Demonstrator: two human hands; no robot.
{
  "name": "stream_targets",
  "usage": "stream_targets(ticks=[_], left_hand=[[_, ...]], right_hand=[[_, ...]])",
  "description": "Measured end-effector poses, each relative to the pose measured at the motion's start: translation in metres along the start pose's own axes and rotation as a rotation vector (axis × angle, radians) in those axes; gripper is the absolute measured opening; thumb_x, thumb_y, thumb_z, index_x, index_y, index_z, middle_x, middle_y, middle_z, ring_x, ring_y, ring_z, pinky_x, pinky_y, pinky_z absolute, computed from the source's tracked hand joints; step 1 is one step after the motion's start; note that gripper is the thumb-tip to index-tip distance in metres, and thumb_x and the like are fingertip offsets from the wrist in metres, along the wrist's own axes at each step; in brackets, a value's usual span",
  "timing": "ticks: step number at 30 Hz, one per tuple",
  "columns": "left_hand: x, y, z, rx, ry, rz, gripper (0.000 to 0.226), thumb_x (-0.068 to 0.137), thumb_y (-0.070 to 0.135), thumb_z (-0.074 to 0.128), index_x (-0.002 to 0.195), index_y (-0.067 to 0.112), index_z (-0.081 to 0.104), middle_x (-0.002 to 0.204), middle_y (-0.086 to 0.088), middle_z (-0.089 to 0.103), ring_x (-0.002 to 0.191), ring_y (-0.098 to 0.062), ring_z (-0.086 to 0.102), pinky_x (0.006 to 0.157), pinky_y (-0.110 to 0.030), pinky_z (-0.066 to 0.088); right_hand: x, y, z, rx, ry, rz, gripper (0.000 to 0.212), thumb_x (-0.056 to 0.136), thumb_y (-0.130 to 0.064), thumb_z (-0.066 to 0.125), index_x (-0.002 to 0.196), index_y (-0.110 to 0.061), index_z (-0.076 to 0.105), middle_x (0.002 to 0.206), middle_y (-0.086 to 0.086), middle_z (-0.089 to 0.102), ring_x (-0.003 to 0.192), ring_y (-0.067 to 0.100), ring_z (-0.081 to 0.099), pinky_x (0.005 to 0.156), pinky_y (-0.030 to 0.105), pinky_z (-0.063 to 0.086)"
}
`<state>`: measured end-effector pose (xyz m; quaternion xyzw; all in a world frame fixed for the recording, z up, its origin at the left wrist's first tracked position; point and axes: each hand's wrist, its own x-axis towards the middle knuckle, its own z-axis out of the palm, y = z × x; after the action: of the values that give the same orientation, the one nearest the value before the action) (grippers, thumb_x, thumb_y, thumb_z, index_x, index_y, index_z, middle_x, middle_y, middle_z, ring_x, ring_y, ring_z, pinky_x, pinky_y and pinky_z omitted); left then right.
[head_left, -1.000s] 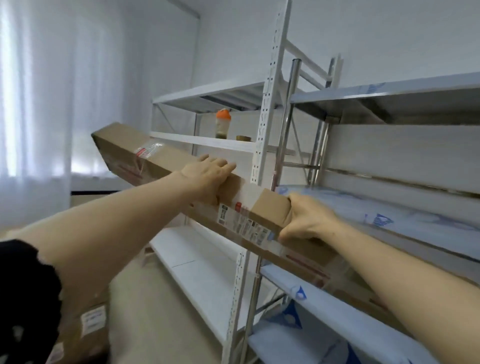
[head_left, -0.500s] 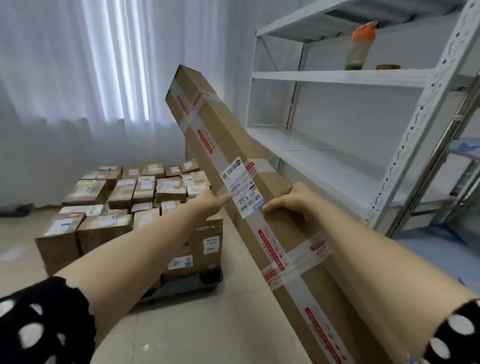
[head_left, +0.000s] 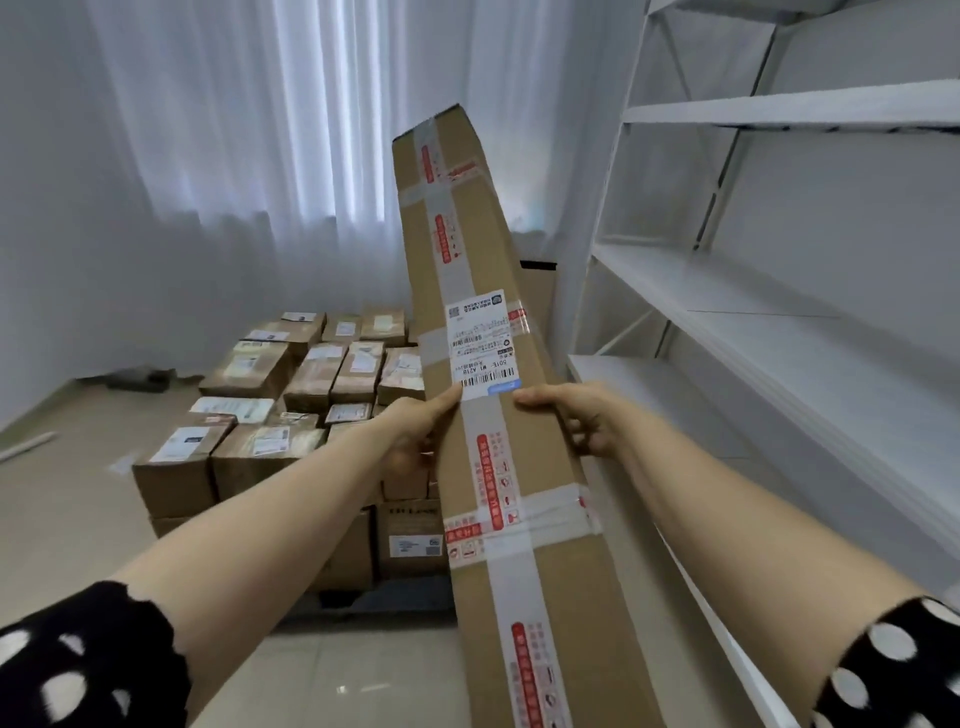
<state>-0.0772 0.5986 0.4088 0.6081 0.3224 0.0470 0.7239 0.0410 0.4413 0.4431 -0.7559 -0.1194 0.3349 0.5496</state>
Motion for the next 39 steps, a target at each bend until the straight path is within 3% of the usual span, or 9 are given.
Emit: stream_targets(ticks=[11,15,18,22,24,27,30,35,39], left_hand=[[0.146,0.052,-0.038,-0.103,0.094,-0.021,0.054,0.081,0.05,0.068,0.117,0.01,0.062,0.102,-0.011,0.072,0.097,-0.029,0.068,0.084,-0.046,0.054],[0.18,0.065,-0.075,-0.144,0.17,-0.024,0.032,0.088,0.038,0.063,0.101,0.009,0.06,0.078,-0.008,0.072,0.076,-0.024,0.068,0.066,-0.037,0.055],[0.21,0.074,-0.108,-0.152,0.227,-0.011,0.035,0.089,0.035,0.064,0.106,0.006,0.058,0.075,-0.008,0.072,0.067,-0.021,0.069,0.055,-0.033,0.058],[0.262,0.083,-0.16,-0.151,0.301,-0.028,0.043,0.089,0.032,0.065,0.115,0.001,0.054,0.081,-0.011,0.069,0.068,-0.023,0.067,0.052,-0.033,0.059],[0.293,0.089,-0.194,-0.155,0.313,-0.032,0.045,0.088,0.032,0.066,0.118,0.0,0.054,0.083,-0.012,0.069,0.071,-0.024,0.067,0.058,-0.035,0.058],[0.341,0.098,-0.247,-0.159,0.354,-0.043,0.046,0.087,0.032,0.067,0.117,0.0,0.054,0.085,-0.013,0.068,0.072,-0.024,0.066,0.057,-0.035,0.056],[0.382,0.104,-0.291,-0.152,0.37,-0.102,0.044,0.087,0.032,0.067,0.114,0.0,0.053,0.085,-0.013,0.067,0.072,-0.026,0.065,0.059,-0.038,0.053],[0.449,0.104,-0.341,-0.13,0.377,-0.155,0.047,0.088,0.034,0.066,0.118,0.0,0.052,0.089,-0.014,0.067,0.074,-0.027,0.065,0.059,-0.038,0.053],[0.489,0.099,-0.361,-0.113,0.339,-0.212,0.035,0.093,0.037,0.058,0.113,0.007,0.055,0.09,-0.012,0.069,0.078,-0.027,0.067,0.061,-0.037,0.053]], right_hand=[[0.188,-0.052,0.013,0.063,-0.192,0.054,0.045,0.069,-0.028,0.081,0.104,-0.011,0.058,0.096,0.011,0.067,0.09,0.026,0.063,0.068,0.037,0.053],[0.241,-0.057,0.051,0.113,-0.286,0.073,0.048,0.072,-0.032,0.079,0.111,-0.011,0.06,0.073,0.006,0.068,0.087,0.025,0.064,0.066,0.034,0.052],[0.284,-0.06,0.085,0.133,-0.277,0.08,0.057,0.069,-0.038,0.082,0.115,-0.013,0.06,0.097,0.009,0.072,0.091,0.024,0.067,0.065,0.031,0.054],[0.343,-0.061,0.133,0.121,-0.28,0.092,0.047,0.075,-0.037,0.078,0.112,-0.013,0.062,0.092,0.006,0.072,0.086,0.021,0.067,0.071,0.029,0.052],[0.373,-0.061,0.161,0.094,-0.284,0.074,0.063,0.068,-0.045,0.081,0.119,-0.014,0.06,0.1,0.005,0.071,0.1,0.022,0.064,0.081,0.033,0.049],[0.423,-0.054,0.202,0.112,-0.277,0.1,0.106,0.047,-0.059,0.086,0.137,-0.019,0.045,0.118,0.004,0.066,0.113,0.023,0.06,0.074,0.034,0.054],[0.452,-0.05,0.24,0.231,-0.333,0.122,0.067,0.069,-0.039,0.082,0.126,-0.02,0.051,0.112,0.002,0.068,0.101,0.02,0.065,0.082,0.037,0.054],[0.505,-0.047,0.291,0.405,-0.338,0.122,0.053,0.084,-0.016,0.071,0.133,-0.009,0.051,0.116,0.012,0.068,0.103,0.029,0.067,0.089,0.043,0.054],[0.546,-0.043,0.315,0.437,-0.288,0.171,0.051,0.087,-0.017,0.068,0.134,-0.009,0.051,0.118,0.012,0.067,0.104,0.03,0.066,0.094,0.046,0.051]])
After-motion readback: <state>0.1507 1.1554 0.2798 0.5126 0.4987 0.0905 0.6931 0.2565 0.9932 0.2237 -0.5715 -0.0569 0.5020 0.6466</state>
